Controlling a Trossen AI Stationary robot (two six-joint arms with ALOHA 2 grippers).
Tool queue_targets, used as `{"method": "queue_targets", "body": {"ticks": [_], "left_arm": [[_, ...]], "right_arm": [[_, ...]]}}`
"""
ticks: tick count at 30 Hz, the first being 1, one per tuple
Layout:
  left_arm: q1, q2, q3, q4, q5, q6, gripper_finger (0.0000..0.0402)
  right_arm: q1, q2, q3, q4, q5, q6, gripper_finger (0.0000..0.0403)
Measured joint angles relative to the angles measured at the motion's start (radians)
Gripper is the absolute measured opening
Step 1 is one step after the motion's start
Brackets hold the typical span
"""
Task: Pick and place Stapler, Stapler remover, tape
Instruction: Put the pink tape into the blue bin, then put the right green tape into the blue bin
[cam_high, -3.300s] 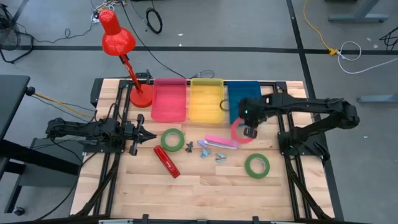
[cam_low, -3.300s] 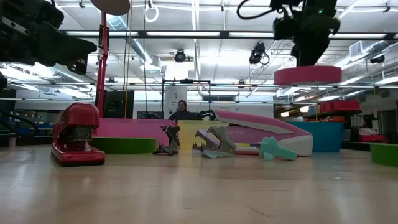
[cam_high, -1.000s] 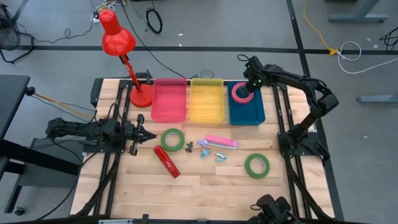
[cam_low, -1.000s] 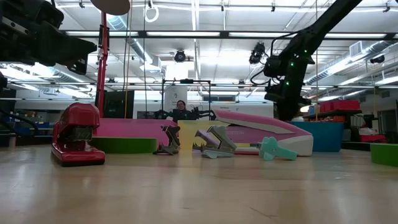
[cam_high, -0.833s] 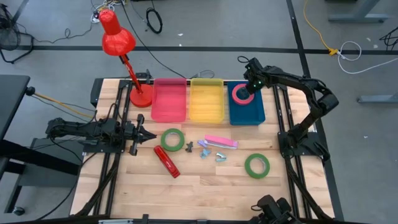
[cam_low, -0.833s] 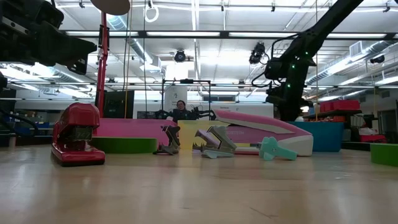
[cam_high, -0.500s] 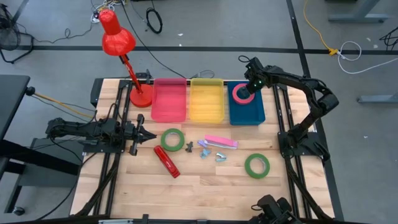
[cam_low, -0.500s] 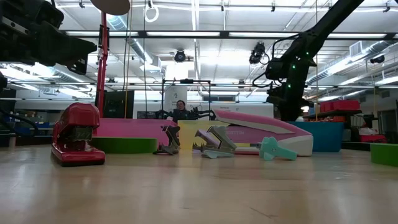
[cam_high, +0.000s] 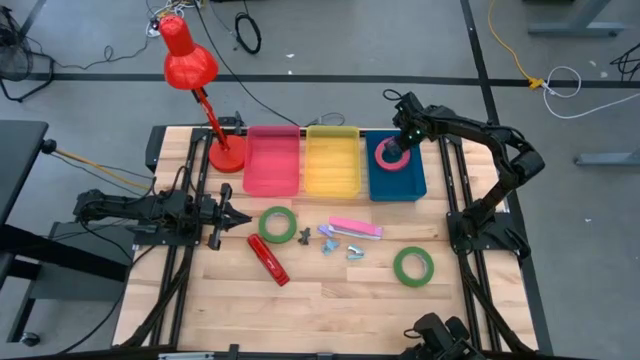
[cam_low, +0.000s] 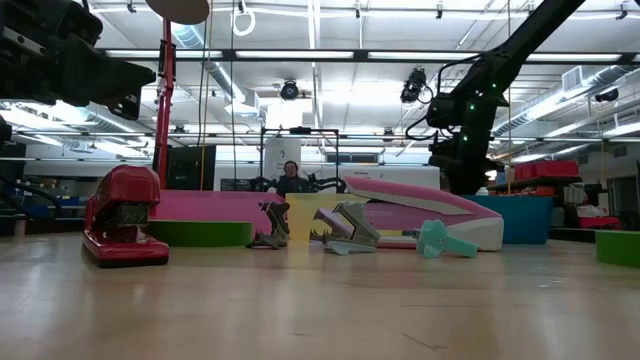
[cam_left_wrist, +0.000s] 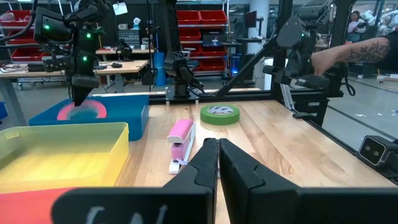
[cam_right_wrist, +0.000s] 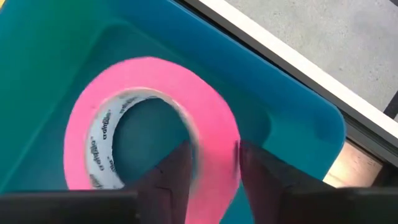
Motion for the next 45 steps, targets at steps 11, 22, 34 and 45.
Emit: {"method": "queue_targets", "body": {"ticks": [11, 22, 34, 45], "left_arm": [[0.0, 0.0, 0.0, 0.0, 0.0, 0.0, 0.0021], [0.0, 0.0, 0.0, 0.0, 0.0, 0.0, 0.0021], [0.0, 0.0, 0.0, 0.0, 0.0, 0.0, 0.0021], [0.0, 0.0, 0.0, 0.0, 0.0, 0.0, 0.0021]], "right_arm": [[0.0, 0.0, 0.0, 0.003, 0.0, -0.04, 0.0192], [0.028, -0.084, 0.0, -0.039, -0.005, -0.088, 0.0179], [0.139, -0.23, 0.0, -0.171, -0.138, -0.023, 0.0173], [0.314, -0.261, 0.0, -0.296, -0.142, -0.031, 0.0173]]}}
